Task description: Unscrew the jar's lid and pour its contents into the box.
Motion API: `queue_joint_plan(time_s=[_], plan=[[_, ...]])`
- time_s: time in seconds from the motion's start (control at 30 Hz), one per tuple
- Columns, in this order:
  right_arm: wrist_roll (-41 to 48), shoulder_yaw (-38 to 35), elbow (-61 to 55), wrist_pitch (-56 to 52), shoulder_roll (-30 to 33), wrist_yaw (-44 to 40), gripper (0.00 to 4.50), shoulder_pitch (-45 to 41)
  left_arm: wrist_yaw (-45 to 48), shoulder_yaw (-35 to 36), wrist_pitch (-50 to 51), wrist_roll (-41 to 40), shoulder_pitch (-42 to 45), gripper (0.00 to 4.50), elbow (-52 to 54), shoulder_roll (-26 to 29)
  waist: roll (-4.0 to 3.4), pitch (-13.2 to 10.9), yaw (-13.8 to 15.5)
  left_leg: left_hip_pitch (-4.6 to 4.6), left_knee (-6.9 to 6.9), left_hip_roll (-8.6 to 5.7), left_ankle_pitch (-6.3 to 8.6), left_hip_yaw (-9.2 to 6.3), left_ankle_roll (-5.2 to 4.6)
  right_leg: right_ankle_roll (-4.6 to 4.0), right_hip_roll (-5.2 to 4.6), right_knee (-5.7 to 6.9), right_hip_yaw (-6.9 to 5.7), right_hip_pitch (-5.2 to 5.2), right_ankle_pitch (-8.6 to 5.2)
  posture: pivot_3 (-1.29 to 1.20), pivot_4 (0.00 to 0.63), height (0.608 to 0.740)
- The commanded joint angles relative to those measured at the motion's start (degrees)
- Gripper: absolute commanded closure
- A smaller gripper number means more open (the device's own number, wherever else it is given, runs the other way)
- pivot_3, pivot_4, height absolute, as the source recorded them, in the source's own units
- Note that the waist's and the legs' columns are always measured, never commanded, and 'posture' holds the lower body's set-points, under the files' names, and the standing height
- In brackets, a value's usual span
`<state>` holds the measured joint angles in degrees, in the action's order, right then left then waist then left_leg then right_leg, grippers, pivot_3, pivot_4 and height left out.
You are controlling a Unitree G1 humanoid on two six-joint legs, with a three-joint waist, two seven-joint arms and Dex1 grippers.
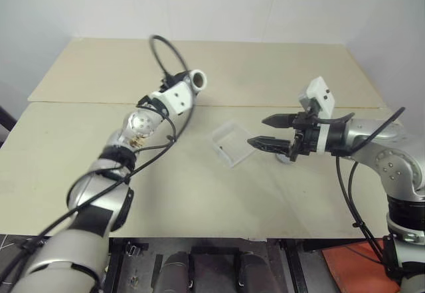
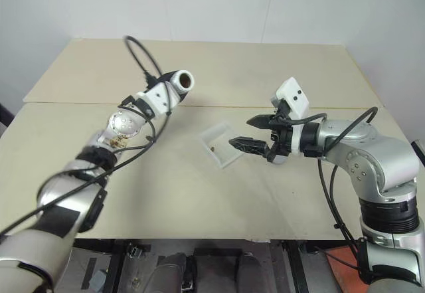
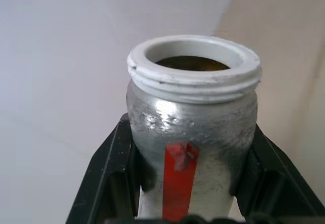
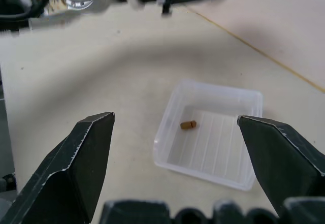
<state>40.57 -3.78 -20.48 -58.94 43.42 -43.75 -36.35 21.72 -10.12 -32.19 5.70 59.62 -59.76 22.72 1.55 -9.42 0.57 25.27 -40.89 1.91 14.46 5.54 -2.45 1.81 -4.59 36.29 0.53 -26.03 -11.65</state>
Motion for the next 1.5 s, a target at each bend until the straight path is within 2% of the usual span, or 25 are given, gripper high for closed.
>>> queue_joint_plan(time_s=[0.03,0.13,0.2,0.3,0.4,0.53,0.6,0.8,0.9,1.1,1.23,1.37,1.5], plan=[[-2.8,-0.8,0.5,6.3,-0.3,-0.2,0.02,-0.1,11.8,8.3,23.7,-16.6,-3.6,2.54,17.2,0.3,0.00,0.0,-0.3,0.00,-0.02,0.00,0.01,-0.04,-0.02,0.02,0.02,0.00,0.02,0.01,0.01,0.00,0.150,0.740],[-4.2,-0.5,0.7,9.2,0.3,-1.6,0.02,0.8,12.7,10.9,39.0,-22.6,-11.5,2.54,32.4,0.5,-0.04,0.0,-0.8,-0.04,0.00,0.00,0.08,-0.42,-0.13,0.03,0.08,0.01,0.11,0.04,0.02,0.00,0.150,0.740],[-5.2,-0.2,0.9,10.3,1.0,-2.4,0.02,1.4,11.7,10.9,42.1,-22.3,-17.5,2.54,39.9,0.5,-0.05,0.0,-1.0,-0.07,-0.01,-0.01,0.07,-0.51,-0.12,0.04,0.09,0.01,0.15,0.06,0.02,0.00,0.150,0.740],[-5.9,-0.2,0.8,11.3,1.5,-3.3,0.02,2.0,9.8,12.1,41.1,-21.9,-23.5,2.54,43.3,-1.1,-0.05,0.0,-1.1,-0.11,-0.02,-0.01,0.08,-0.51,-0.14,0.04,0.08,0.04,0.17,0.08,0.02,0.00,0.150,0.740],[-5.8,-0.4,0.4,11.4,1.6,-3.6,0.02,2.3,7.9,13.7,36.5,-21.1,-26.6,2.54,41.9,-2.9,-0.05,0.0,-0.8,-0.18,-0.02,-0.01,0.19,-0.53,-0.34,0.01,0.08,0.16,0.15,0.10,0.04,0.00,0.150,0.740],[-5.6,-0.8,0.2,11.2,2.0,-4.1,0.02,2.3,7.2,13.3,33.0,-19.2,-28.0,2.54,40.4,-3.9,-0.04,0.0,-0.5,-1.07,0.12,0.00,0.26,-0.50,-0.43,-0.01,0.09,-0.24,0.15,0.97,0.03,0.00,0.150,0.740],[-5.6,-0.7,0.2,11.1,2.0,-4.0,0.00,2.3,7.0,13.0,33.4,-18.4,-28.3,1.82,40.4,-3.9,-0.04,0.0,-0.5,-1.16,0.10,-0.01,0.29,-0.50,-0.48,-0.01,0.06,-0.24,0.15,1.09,0.04,0.00,0.150,0.740],[-5.5,-0.4,0.2,11.0,1.7,-4.1,0.00,2.4,9.4,13.6,37.9,-19.3,-31.1,0.04,45.5,-1.4,-0.04,0.0,-0.6,-1.21,0.12,0.00,0.29,-0.50,-0.48,-0.02,0.06,-0.22,0.17,1.10,0.04,0.00,0.150,0.740],[-5.8,0.0,0.3,11.2,1.7,-4.1,0.00,2.7,15.3,14.4,43.2,-22.2,-34.0,0.04,52.3,4.2,-0.05,0.0,-0.8,-1.19,0.13,0.03,0.29,-0.48,-0.48,-0.02,0.07,-0.20,0.21,1.05,0.04,0.00,0.150,0.740],[-7.6,0.4,-0.9,13.3,3.6,-5.5,0.00,5.1,32.1,22.8,49.0,-31.5,-44.3,0.04,65.8,22.2,-0.06,0.0,-1.5,-1.21,0.23,0.15,0.30,-0.41,-0.46,-0.05,0.06,-0.21,0.25,0.97,0.01,0.00,0.150,0.740],[-9.1,0.3,-0.6,15.5,4.8,-6.7,0.00,7.2,46.5,36.7,54.5,-42.6,-53.9,0.04,71.1,33.1,-0.06,0.0,-1.4,-1.25,0.25,0.17,0.30,-0.37,-0.45,-0.07,0.01,-0.22,0.23,0.97,-0.01,0.00,0.150,0.740],[-8.9,-1.1,-1.0,17.8,5.3,-8.1,0.00,8.8,54.3,48.5,58.8,-48.4,-62.3,0.04,74.1,37.3,-0.08,0.0,-1.1,-1.28,0.28,0.17,0.30,-0.33,-0.45,-0.09,-0.05,-0.21,0.18,0.96,-0.05,0.00,0.150,0.740],[-8.9,-2.0,-1.0,18.5,6.2,-8.9,0.00,9.5,51.8,52.0,60.3,-48.4,-66.2,0.04,77.5,35.9,-0.09,0.0,-1.1,-1.50,0.34,0.15,0.30,-0.29,-0.43,-0.12,-0.06,-0.22,0.17,1.13,-0.08,0.00,0.150,0.740]])
